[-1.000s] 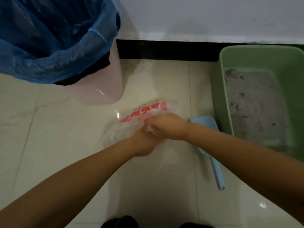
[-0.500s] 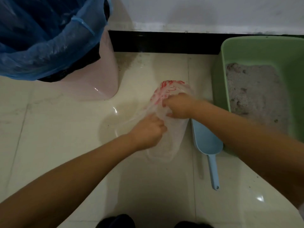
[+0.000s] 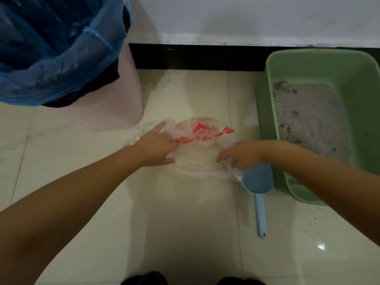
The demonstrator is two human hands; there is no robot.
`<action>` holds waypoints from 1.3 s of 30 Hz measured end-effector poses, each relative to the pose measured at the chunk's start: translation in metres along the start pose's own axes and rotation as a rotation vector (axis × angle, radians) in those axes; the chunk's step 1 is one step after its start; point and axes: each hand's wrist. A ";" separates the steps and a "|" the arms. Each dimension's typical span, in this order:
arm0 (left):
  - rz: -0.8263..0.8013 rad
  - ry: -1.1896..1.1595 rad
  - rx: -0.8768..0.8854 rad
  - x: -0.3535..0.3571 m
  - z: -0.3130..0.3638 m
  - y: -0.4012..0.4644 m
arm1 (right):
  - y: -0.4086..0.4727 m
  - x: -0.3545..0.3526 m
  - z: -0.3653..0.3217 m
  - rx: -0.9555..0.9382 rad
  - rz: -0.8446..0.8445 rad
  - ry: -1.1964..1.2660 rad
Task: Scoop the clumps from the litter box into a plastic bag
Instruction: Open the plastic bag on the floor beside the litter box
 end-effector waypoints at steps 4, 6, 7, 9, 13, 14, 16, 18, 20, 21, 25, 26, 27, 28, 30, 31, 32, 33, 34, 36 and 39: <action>0.006 -0.023 0.058 0.006 0.017 -0.008 | 0.011 -0.039 -0.005 0.037 0.229 0.259; -0.016 -0.108 0.025 0.004 0.031 -0.011 | 0.027 -0.045 0.001 0.117 0.371 0.232; -0.031 -0.181 -0.005 0.003 0.039 -0.012 | 0.036 -0.045 0.003 0.163 0.415 0.200; -0.086 -0.363 -0.110 0.002 0.054 -0.014 | 0.048 -0.040 0.003 0.194 0.438 -0.016; 0.001 -0.568 -0.242 -0.005 0.055 -0.006 | 0.056 -0.019 -0.008 0.088 0.487 -0.358; 0.171 -0.484 -0.221 -0.007 0.053 -0.003 | 0.054 -0.016 -0.011 0.069 0.559 -0.394; 0.387 -0.284 -0.216 -0.012 0.050 0.006 | 0.050 -0.009 -0.017 0.026 0.731 -0.485; 0.229 -0.314 -0.370 -0.015 0.051 0.015 | 0.047 0.006 -0.028 -0.093 0.905 -0.593; 0.093 -0.478 -0.558 -0.010 0.051 0.024 | 0.044 0.025 -0.033 -0.178 0.779 -0.628; 0.086 -0.552 -0.609 -0.007 0.049 0.028 | 0.041 0.032 -0.034 -0.166 0.632 -0.611; 0.195 -0.781 -0.617 0.012 0.026 0.030 | 0.023 0.041 -0.019 0.023 0.251 -0.596; 0.221 -0.856 -0.659 0.014 0.018 0.027 | 0.021 0.042 -0.013 0.033 0.217 -0.596; 0.242 -0.927 -0.713 0.015 0.012 0.024 | 0.017 0.042 -0.009 0.037 0.183 -0.599; 0.244 -0.953 -0.741 0.017 0.008 0.021 | 0.015 0.042 -0.005 0.036 0.159 -0.607; 0.187 -0.792 -0.647 0.016 0.006 0.014 | 0.014 0.039 -0.006 0.042 0.123 -0.592; 0.211 -0.683 -0.574 0.014 0.009 0.012 | 0.013 0.034 -0.011 0.055 0.105 -0.551; 0.292 -0.580 -0.498 0.010 0.012 0.010 | 0.014 0.026 -0.019 0.066 0.112 -0.489; 0.382 -0.477 -0.416 0.006 0.017 0.008 | 0.016 0.016 -0.026 0.062 0.165 -0.407; 0.464 -0.376 -0.326 0.002 0.022 0.006 | 0.019 0.006 -0.033 0.042 0.242 -0.297; 0.550 -0.284 -0.133 -0.003 0.037 -0.001 | 0.027 -0.016 -0.041 0.019 0.335 -0.009; 0.366 -0.310 0.051 0.011 0.057 -0.020 | 0.047 -0.042 -0.028 0.096 0.359 0.233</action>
Point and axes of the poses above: each hand's wrist, its own y-axis towards the middle knuckle, its own x-axis out of the palm, z = x × y, and after that the axes turned 3 degrees about z, right-handed
